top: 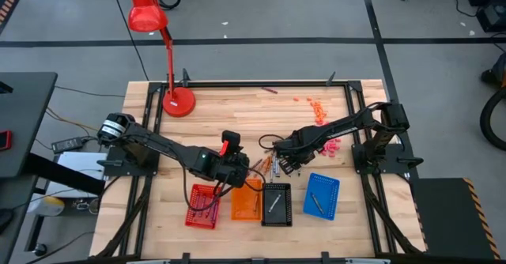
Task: Sort crayons
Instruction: Put the black crayon into the black bin
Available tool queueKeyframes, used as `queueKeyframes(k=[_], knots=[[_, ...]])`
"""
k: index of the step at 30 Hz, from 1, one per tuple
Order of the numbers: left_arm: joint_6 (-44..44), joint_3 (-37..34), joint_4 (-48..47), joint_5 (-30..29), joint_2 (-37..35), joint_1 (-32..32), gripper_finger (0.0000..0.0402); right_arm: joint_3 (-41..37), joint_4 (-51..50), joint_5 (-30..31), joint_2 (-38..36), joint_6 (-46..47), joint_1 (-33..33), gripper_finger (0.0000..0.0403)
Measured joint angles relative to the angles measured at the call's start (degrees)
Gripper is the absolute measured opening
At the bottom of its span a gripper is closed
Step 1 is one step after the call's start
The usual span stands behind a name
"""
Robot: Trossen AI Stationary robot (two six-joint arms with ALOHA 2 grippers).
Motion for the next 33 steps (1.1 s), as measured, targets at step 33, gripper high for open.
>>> queueKeyframes(k=[33], knots=[[0.3,0.0,-3.0,3.0,0.0,1.3,0.0121,-0.1,3.1,1.5,1.9,-4.7,0.0,0.0043]])
